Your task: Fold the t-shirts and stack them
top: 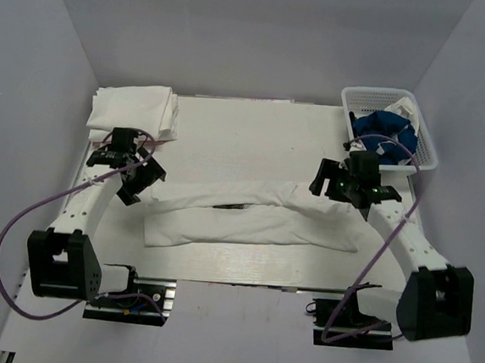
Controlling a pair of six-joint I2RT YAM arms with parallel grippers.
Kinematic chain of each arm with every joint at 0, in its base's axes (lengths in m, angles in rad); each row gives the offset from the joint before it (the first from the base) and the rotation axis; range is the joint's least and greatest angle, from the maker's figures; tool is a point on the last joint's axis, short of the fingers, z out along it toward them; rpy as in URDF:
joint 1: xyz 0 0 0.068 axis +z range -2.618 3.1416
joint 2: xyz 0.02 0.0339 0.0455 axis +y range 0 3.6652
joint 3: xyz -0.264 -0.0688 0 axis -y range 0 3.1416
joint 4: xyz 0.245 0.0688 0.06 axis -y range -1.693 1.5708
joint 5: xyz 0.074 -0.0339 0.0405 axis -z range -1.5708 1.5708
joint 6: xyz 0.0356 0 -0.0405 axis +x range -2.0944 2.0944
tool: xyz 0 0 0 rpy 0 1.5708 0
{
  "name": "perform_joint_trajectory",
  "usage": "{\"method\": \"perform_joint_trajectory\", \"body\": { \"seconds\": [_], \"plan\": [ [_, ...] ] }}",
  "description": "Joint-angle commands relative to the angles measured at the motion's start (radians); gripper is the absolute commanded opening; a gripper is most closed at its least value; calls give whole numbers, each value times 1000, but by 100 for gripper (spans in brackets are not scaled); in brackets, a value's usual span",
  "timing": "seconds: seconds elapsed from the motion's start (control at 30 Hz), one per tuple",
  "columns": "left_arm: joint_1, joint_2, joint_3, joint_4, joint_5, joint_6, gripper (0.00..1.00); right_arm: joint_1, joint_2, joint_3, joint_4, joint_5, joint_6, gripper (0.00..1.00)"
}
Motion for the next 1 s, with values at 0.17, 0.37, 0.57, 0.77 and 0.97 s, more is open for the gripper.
{"method": "perform_joint_trajectory", "body": {
  "seconds": [0.17, 0.37, 0.57, 0.77, 0.97],
  "plan": [
    [-12, 252, 94, 200, 211, 91, 100, 40, 415, 255, 115, -262, -91, 81],
    [-21, 274, 40, 209, 211, 91, 100, 106, 600, 376, 56, -247, -116, 80],
    [-21, 264, 29, 209, 186, 91, 100, 146, 640, 375, 49, -143, -93, 34],
    [-31, 264, 29, 200, 177, 100, 100, 182, 550, 269, 45, -104, -59, 0],
    [-31, 264, 29, 200, 168, 118, 100, 203, 289, 67, -35, -100, 12, 0]
  ]
}}
